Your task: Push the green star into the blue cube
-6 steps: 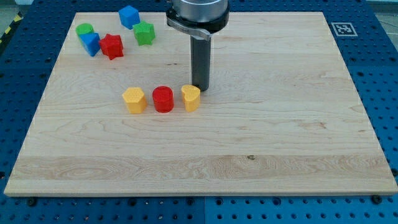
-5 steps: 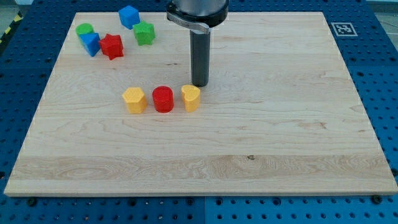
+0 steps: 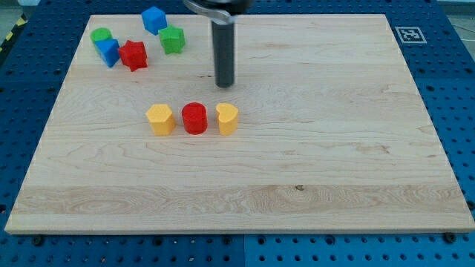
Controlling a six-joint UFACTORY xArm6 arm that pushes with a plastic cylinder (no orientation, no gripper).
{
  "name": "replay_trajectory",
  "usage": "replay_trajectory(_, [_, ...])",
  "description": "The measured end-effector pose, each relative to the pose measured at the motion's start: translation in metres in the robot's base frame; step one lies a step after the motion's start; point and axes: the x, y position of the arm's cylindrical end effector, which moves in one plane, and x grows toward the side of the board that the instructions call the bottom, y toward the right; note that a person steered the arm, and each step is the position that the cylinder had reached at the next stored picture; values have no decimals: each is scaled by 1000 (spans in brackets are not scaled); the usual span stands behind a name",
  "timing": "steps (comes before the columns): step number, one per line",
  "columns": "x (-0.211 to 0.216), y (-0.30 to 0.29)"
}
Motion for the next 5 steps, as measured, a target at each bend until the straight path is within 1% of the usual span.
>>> replay_trajectory(1, [-42,-47])
replay_trajectory(2, [-63,-86])
replay_trajectory(4, [-87,-98])
replay_trajectory(5, [-78,-104])
